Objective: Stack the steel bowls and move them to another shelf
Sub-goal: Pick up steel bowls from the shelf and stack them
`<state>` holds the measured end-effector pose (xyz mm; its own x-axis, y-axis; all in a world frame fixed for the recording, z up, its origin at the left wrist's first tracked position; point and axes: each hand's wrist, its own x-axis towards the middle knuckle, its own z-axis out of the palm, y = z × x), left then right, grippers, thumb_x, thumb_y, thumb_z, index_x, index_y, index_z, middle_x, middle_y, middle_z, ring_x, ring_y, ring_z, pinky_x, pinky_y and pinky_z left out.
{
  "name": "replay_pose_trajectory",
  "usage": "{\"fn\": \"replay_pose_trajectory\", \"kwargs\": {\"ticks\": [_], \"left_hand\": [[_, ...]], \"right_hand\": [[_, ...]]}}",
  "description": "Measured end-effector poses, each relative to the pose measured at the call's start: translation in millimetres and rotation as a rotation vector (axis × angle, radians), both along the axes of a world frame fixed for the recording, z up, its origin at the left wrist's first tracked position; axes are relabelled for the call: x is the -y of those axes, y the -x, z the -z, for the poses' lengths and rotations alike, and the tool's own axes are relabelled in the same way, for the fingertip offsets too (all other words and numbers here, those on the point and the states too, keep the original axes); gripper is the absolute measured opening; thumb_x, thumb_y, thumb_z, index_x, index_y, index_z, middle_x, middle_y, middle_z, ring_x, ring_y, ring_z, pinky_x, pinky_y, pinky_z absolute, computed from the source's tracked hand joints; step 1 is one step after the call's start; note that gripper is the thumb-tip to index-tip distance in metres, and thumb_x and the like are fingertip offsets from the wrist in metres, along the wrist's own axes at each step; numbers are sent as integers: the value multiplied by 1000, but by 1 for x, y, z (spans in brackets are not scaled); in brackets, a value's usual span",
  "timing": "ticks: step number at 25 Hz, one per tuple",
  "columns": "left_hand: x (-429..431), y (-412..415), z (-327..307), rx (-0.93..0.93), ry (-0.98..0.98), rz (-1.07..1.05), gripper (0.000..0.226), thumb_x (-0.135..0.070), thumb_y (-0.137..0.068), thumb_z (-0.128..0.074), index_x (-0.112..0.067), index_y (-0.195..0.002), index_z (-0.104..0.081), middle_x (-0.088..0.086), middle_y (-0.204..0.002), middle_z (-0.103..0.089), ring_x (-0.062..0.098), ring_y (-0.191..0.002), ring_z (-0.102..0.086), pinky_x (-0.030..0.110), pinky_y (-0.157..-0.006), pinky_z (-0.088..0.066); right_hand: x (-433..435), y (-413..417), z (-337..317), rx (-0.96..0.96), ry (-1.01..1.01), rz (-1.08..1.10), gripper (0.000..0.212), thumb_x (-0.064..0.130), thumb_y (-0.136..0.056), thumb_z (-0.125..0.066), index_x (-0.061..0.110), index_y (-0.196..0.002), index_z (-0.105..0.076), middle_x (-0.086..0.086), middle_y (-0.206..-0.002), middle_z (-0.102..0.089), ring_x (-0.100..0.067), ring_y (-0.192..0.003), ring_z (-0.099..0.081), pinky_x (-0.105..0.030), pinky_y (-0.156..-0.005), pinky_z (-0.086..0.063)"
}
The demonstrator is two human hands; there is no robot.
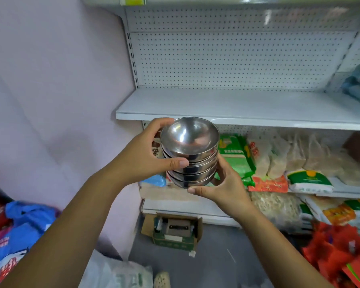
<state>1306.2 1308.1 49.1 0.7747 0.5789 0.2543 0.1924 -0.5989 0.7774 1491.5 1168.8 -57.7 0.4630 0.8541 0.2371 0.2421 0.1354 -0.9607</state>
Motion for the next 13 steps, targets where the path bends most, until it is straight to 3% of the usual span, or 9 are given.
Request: {"fn": "replay_pose_trajectory", "kwargs": {"ticks": [2, 6, 9, 13], "left_hand": [[-48, -7, 1, -3, -11, -25, 97, -61, -60, -88, -46, -143, -42, -27, -136, -53, -3, -120, -56, 27, -103, -47], [-150, -24, -9, -4, -7, -55, 104, -70, -57, -86, -47, -146, -38, -27, -138, -51, 0, -118, -59, 25, -100, -47], [-215, -44, -17, -14, 15, -37, 106, -61, -58, -85, -43, -150, -36, -23, -140, -50, -1, -120, -57, 18, -96, -46], [-285, -73, -17, 0, 76, -23, 116, -64, -53, -91, -36, -152, -37, -21, -145, -50, -2, -127, -55, 23, -103, -48]], "right_hand": [[-48, -9, 1, 2, 3, -7, 97, 3, -60, -99, 19, -144, -54, 6, -125, -73, -8, -118, -68, -21, -94, -55], [-150, -26, -2, 4, 7, 18, 95, 11, -56, -102, 19, -139, -58, 2, -122, -74, -13, -116, -70, -35, -103, -57], [-211, -37, -13, 19, -7, 27, 91, 9, -57, -101, 21, -136, -59, 5, -121, -75, -12, -116, -70, -31, -100, -57], [-273, -65, -21, 26, -10, 33, 86, 9, -59, -101, 27, -132, -60, 8, -120, -75, -5, -113, -70, -19, -92, -56]]}}
